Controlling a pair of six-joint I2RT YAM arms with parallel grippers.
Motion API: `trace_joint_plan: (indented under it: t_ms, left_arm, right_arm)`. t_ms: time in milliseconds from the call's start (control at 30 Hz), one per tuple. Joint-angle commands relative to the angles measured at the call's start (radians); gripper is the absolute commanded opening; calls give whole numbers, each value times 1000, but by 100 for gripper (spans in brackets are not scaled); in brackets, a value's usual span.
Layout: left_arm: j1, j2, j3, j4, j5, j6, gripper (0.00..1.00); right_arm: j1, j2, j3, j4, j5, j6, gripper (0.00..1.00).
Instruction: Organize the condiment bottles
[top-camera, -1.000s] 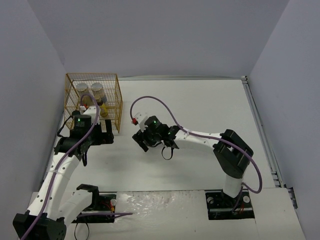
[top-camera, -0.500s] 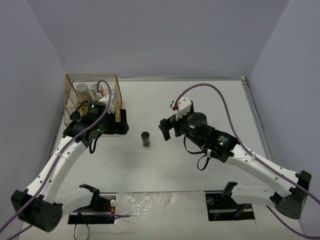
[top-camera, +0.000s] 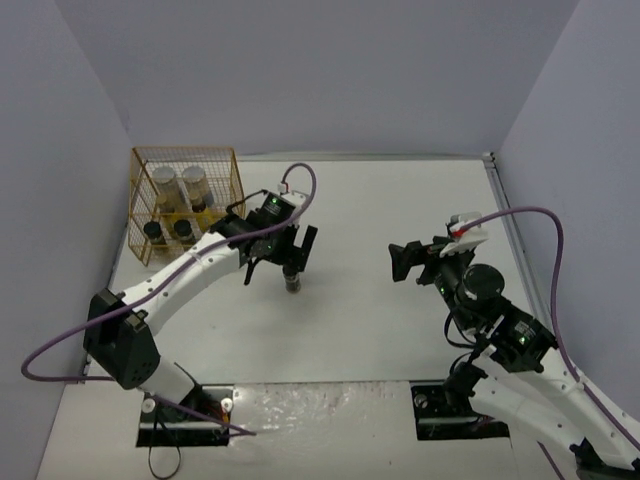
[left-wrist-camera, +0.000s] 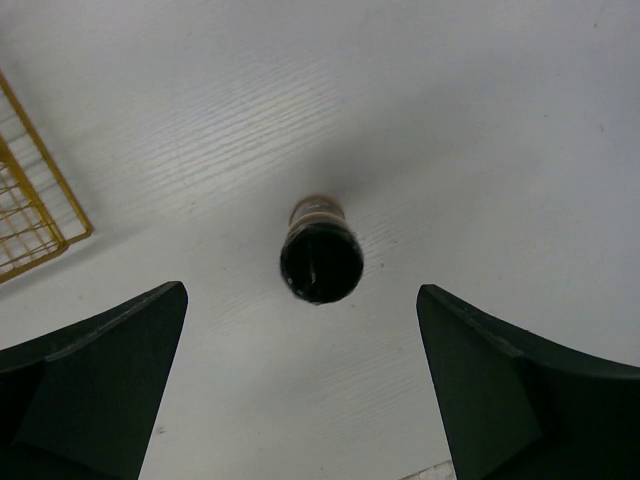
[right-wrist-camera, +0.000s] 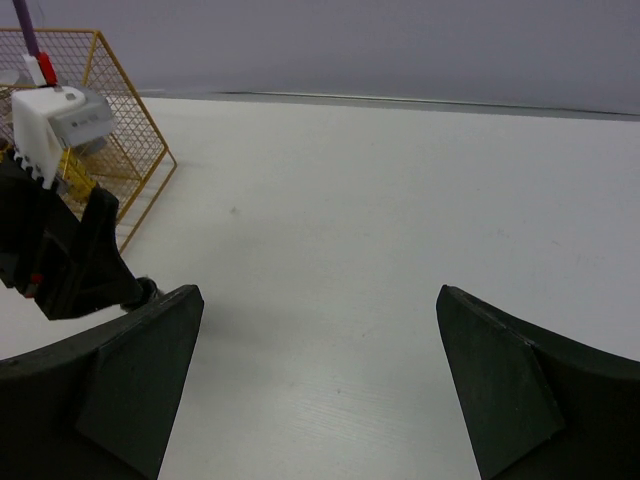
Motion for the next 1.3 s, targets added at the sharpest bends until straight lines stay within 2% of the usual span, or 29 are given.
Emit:
trace_joint_plan:
  t_ms: [0, 300, 667, 833, 1000, 1067, 1167, 1267]
  left_arm:
    - [-48, 52, 83, -28, -44, 35, 97]
    - [-48, 177, 120, -99, -58, 29, 96]
    - [-48, 239, 131, -76, -49, 30, 77]
    - [-51, 250, 139, -75, -49, 28, 63]
    - [-64, 245, 143, -82, -51, 19, 42]
    - [-65, 231, 143, -88, -51, 11, 28]
    - [-67, 196, 144, -106, -50, 1, 13]
    - [-65, 136, 167, -154, -44, 2, 5]
  right_arm:
    - [-7, 2, -17, 39, 85, 31, 100]
    - [-7, -15, -40, 39, 88, 31, 100]
    - [-7, -6, -50, 39, 86, 31, 100]
    - [-7, -3, -59, 39, 85, 33, 100]
    - [-7, 3, -55, 39, 83, 30, 100]
    - [-7, 1, -54, 39, 84, 28, 100]
    - [-7, 1, -53, 39, 84, 28, 100]
    - [-7, -5, -52, 39, 84, 28, 100]
